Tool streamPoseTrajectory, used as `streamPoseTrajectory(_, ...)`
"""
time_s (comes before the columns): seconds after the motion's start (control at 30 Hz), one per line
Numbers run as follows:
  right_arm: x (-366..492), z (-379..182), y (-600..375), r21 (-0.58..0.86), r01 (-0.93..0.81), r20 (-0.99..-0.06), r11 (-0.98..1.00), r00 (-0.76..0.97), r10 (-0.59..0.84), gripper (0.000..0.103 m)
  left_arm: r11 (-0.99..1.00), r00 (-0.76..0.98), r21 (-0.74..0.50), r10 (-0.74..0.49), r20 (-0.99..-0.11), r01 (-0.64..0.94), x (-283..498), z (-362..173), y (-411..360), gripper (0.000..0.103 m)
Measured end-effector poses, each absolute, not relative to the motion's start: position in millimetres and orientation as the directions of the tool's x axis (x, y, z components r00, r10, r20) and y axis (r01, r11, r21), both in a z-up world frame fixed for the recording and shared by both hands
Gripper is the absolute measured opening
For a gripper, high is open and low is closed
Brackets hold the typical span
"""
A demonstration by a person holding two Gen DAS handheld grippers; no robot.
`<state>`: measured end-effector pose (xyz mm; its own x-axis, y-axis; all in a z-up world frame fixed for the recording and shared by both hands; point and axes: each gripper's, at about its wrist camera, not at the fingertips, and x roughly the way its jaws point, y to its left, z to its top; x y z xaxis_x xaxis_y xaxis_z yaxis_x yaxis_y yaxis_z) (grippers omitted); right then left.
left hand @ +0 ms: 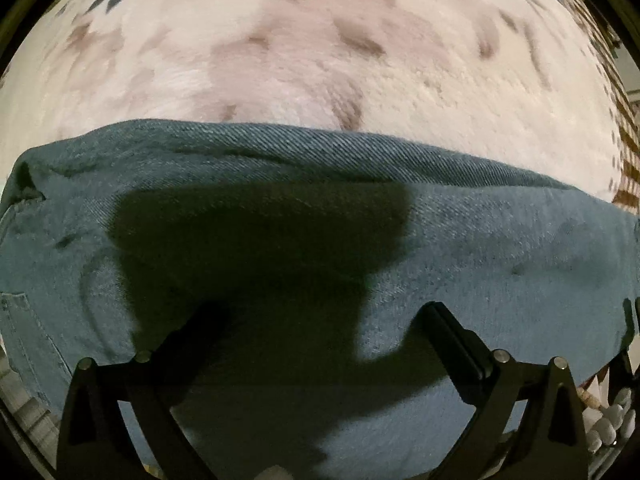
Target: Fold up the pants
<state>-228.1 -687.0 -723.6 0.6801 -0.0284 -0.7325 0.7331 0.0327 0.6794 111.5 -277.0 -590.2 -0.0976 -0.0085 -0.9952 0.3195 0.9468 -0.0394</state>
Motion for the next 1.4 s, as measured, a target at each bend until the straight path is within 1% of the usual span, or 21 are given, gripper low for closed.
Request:
streamPoseTrajectory(0.03, -224.4, -731.1, -688.8, 0.677, 0.736, -0.736, 0.022, 0.677, -0.013, 0.034, 0.948, -0.088, -0.035, -0.007, -0.996, 0.316, 111.8, -591.8, -279.2, 0.103)
streamPoseTrajectory(0.07, -220.4, -740.5, -692.1, 0.676, 0.737, -0.737, 0.013, 0.676, 0.006, 0.04, 0.95, -0.076, -0.034, -0.011, -0.997, 0.312, 109.1, -592.0, -281.5, 0.103)
streamPoseTrajectory(0.17, -211.7, -752.8, -699.2, 0.728, 0.686, -0.686, -0.004, 0.728, 0.002, 0.043, 0.954, -0.052, -0.035, -0.02, -0.998, 0.298, 101.1, -589.7, -274.7, 0.103)
streamPoseTrajectory(0.2, -208.8, -752.2, -700.2, 0.731, 0.682, -0.682, -0.001, 0.731, 0.001, 0.042, 0.953, -0.055, -0.038, -0.023, -0.998, 0.3, 99.1, -588.8, -275.9, 0.103)
streamPoseTrajectory(0.23, -204.1, -748.8, -700.3, 0.72, 0.694, -0.694, 0.017, 0.72, -0.007, 0.039, 0.953, -0.057, -0.047, -0.031, -0.998, 0.299, 96.6, -586.9, -276.5, 0.103)
streamPoseTrajectory(0.27, -200.0, -745.7, -699.4, 0.705, 0.708, -0.708, 0.037, 0.706, -0.013, 0.017, 0.954, -0.058, -0.06, -0.044, -0.997, 0.295, 102.9, -585.5, -267.1, 0.103)
streamPoseTrajectory(0.3, -195.2, -740.7, -697.9, 0.696, 0.716, -0.717, 0.055, 0.697, -0.02, 0.014, 0.955, -0.058, -0.075, -0.061, -0.996, 0.288, 106.2, -582.9, -263.6, 0.103)
streamPoseTrajectory(0.4, -179.8, -708.3, -683.0, 0.667, 0.733, -0.733, 0.133, 0.678, -0.06, 0.012, 0.967, -0.029, -0.121, -0.117, -0.993, 0.224, 107.4, -564.4, -242.0, 0.103)
streamPoseTrajectory(0.57, -140.8, -630.4, -631.0, 0.659, 0.685, -0.702, 0.31, 0.709, -0.074, 0.012, 0.976, 0.038, -0.185, -0.19, -0.981, 0.113, 104.8, -516.5, -177.3, 0.103)
streamPoseTrajectory(0.63, -123.8, -605.8, -605.0, 0.661, 0.652, -0.684, 0.373, 0.727, -0.06, 0.012, 0.977, 0.062, -0.199, -0.204, -0.977, 0.07, 101.9, -497.8, -140.9, 0.103)
streamPoseTrajectory(0.7, -101.7, -584.2, -570.3, 0.659, 0.617, -0.671, 0.43, 0.741, -0.035, 0.012, 0.977, 0.08, -0.21, -0.212, -0.974, 0.032, 109.8, -490.4, -104.4, 0.103)
streamPoseTrajectory(0.73, -90.7, -577.3, -552.7, 0.657, 0.601, -0.668, 0.455, 0.744, -0.018, 0.012, 0.977, 0.085, -0.212, -0.212, -0.974, 0.013, 134.1, -495.6, -76.7, 0.103)
streamPoseTrajectory(0.83, -56.6, -568.7, -486.4, 0.634, 0.551, -0.673, 0.542, 0.738, 0.037, 0.012, 0.976, 0.107, -0.207, -0.2, -0.974, -0.063, 151.7, -495.5, -5.5, 0.103)
streamPoseTrajectory(0.97, -15.8, -590.0, -392.2, 0.591, 0.489, -0.71, 0.641, 0.692, 0.127, 0.012, 0.977, 0.121, -0.176, -0.162, -0.979, -0.119, 153.0, -504.2, 55.1, 0.103)
streamPoseTrajectory(1.1, 20.3, -634.7, -290.6, 0.496, 0.414, -0.779, 0.763, 0.601, 0.181, 0.012, 0.971, 0.108, -0.134, -0.114, -0.988, -0.198, 132.4, -519.4, 120.0, 0.103)
streamPoseTrajectory(1.2, 37.9, -671.1, -222.4, 0.392, 0.344, -0.832, 0.853, 0.527, 0.17, 0.012, 0.965, 0.093, -0.1, -0.08, -0.992, -0.241, 119.3, -531.4, 154.2, 0.103)
streamPoseTrajectory(1.33, 49.9, -702.5, -162.4, 0.246, 0.261, -0.881, 0.933, 0.461, 0.103, 0.012, 0.955, 0.065, -0.073, -0.057, -0.996, -0.289, 106.3, -550.1, 188.7, 0.103)
streamPoseTrajectory(1.37, 53.4, -711.6, -153.4, 0.2, 0.243, -0.896, 0.949, 0.438, 0.076, 0.013, 0.951, 0.062, -0.072, -0.056, -0.997, -0.3, 106.2, -556.0, 190.2, 0.103)
streamPoseTrajectory(1.4, 55.3, -716.2, -146.5, 0.167, 0.238, -0.909, 0.957, 0.412, 0.056, 0.017, 0.948, 0.059, -0.07, -0.054, -0.997, -0.312, 104.6, -558.8, 195.5, 0.103)
